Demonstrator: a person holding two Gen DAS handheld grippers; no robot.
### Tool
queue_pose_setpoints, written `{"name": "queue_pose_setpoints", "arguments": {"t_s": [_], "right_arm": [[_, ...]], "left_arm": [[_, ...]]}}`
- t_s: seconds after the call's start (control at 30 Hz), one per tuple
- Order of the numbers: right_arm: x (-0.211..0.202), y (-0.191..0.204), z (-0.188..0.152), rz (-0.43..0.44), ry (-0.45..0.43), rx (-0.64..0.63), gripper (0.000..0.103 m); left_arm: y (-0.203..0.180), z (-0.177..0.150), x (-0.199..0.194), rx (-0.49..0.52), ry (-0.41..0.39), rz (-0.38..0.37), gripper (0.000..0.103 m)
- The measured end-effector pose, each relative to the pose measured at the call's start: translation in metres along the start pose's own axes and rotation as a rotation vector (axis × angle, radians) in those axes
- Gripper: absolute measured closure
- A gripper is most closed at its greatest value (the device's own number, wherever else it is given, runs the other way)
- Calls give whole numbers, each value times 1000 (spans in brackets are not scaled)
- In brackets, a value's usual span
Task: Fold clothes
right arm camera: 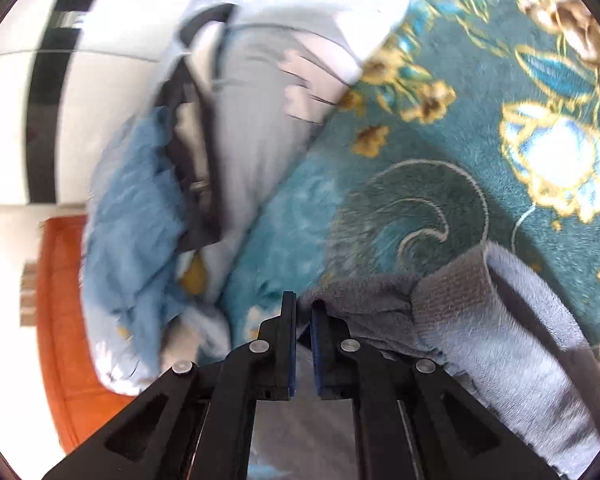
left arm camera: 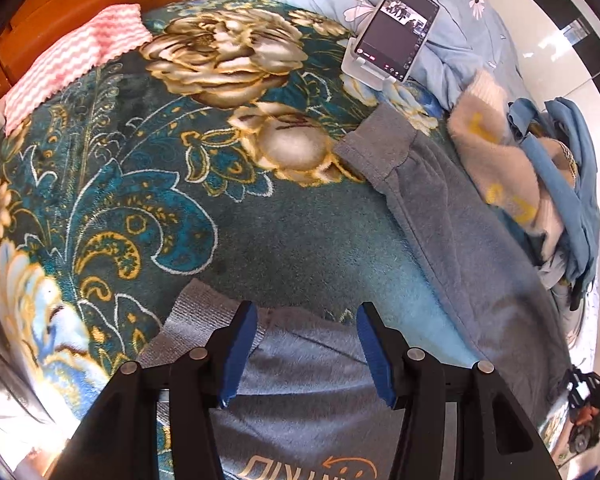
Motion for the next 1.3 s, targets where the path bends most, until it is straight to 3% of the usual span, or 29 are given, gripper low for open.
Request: {"name": "queue_pose_setpoints", "arguments": {"t_s": [0.17, 0.3, 0.4, 0.53, 0.7, 0.77, 1.03, 1.17, 1.3], "right_arm": [[28, -21, 2, -127, 9, 14, 96], [32, -13, -1, -195, 24, -88, 95], [26, 1, -2, -199, 32, -157, 93], [3, 21, -10, -110, 37, -210, 62], [-54, 30, -41, 11, 55, -300, 59], [-83, 12, -58, 25, 56, -323, 56], [-166, -103, -121, -73, 58, -246, 54], [-177, -147, -140, -111, 66, -165, 54], [-159, -169, -155, -120, 111, -108, 54]], "left_arm": [[17, 0, -2, -27, 1, 10, 47], [32, 0, -8, -61, -6, 10, 47], [41, 0, -15, -92, -15, 2, 47], [50, -4, -23, -117, -23, 7, 47], [67, -19, -27, -143, -13, 37, 46], [76, -28, -25, -160, -5, 57, 46], [100, -71, -6, -195, 66, 104, 46], [102, -77, -2, -187, 67, 99, 46], [96, -77, -4, -161, 75, 85, 45]]}}
Point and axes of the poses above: each gripper's, at about its wrist camera, not at the fingertips, and x roughly the way its jaws point, y to its left, z to its top, the point moved 10 cm from there along x, roughly the way its jaws point, and after that the axes turned 2 degrees about -y, right-handed, at the moved point
